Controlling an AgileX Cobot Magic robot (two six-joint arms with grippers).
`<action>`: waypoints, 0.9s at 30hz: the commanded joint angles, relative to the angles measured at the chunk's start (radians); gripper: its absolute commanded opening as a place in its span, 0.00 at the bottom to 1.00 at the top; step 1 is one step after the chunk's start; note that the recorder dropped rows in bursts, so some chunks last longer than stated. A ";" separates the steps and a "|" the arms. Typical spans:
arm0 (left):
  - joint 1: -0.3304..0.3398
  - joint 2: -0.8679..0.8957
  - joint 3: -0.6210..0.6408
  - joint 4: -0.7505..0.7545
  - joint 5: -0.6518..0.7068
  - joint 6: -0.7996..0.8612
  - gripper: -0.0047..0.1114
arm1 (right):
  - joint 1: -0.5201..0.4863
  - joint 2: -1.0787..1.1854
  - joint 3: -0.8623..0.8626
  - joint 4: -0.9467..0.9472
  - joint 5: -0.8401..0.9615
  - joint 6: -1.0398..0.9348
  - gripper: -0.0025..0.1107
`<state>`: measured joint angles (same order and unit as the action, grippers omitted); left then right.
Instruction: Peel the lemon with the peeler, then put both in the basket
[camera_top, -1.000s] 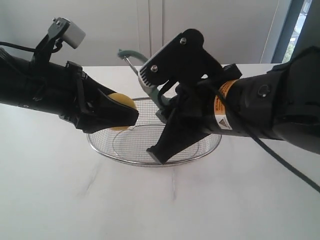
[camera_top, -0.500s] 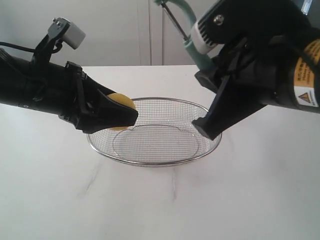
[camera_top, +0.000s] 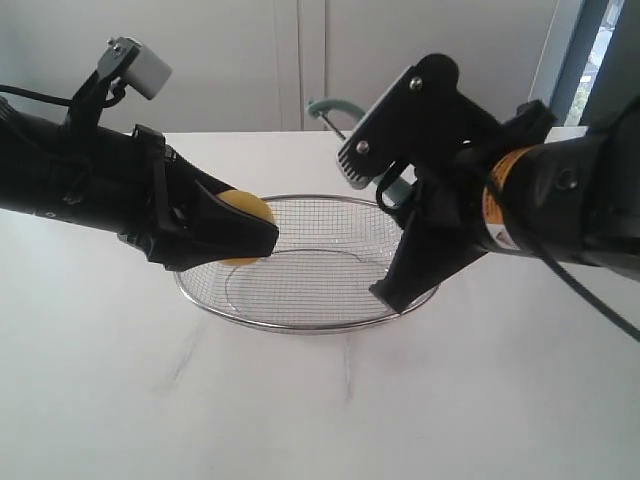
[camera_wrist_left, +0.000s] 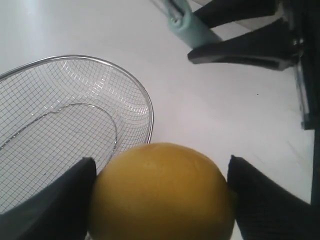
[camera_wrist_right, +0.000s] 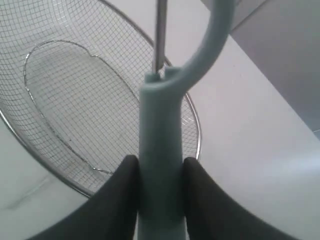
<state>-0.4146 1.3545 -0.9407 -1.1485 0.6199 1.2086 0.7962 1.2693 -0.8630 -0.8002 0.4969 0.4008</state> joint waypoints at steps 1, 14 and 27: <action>0.005 -0.005 0.003 -0.041 0.031 0.000 0.04 | -0.012 0.062 0.004 -0.010 -0.059 0.025 0.02; 0.005 -0.005 0.003 -0.057 0.049 0.003 0.04 | 0.044 0.140 -0.009 0.071 -0.178 0.023 0.02; 0.005 -0.005 0.003 -0.057 0.043 0.003 0.04 | 0.072 0.140 -0.009 0.090 -0.175 0.023 0.02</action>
<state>-0.4146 1.3545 -0.9407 -1.1670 0.6473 1.2086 0.8655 1.4087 -0.8650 -0.7150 0.3277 0.4181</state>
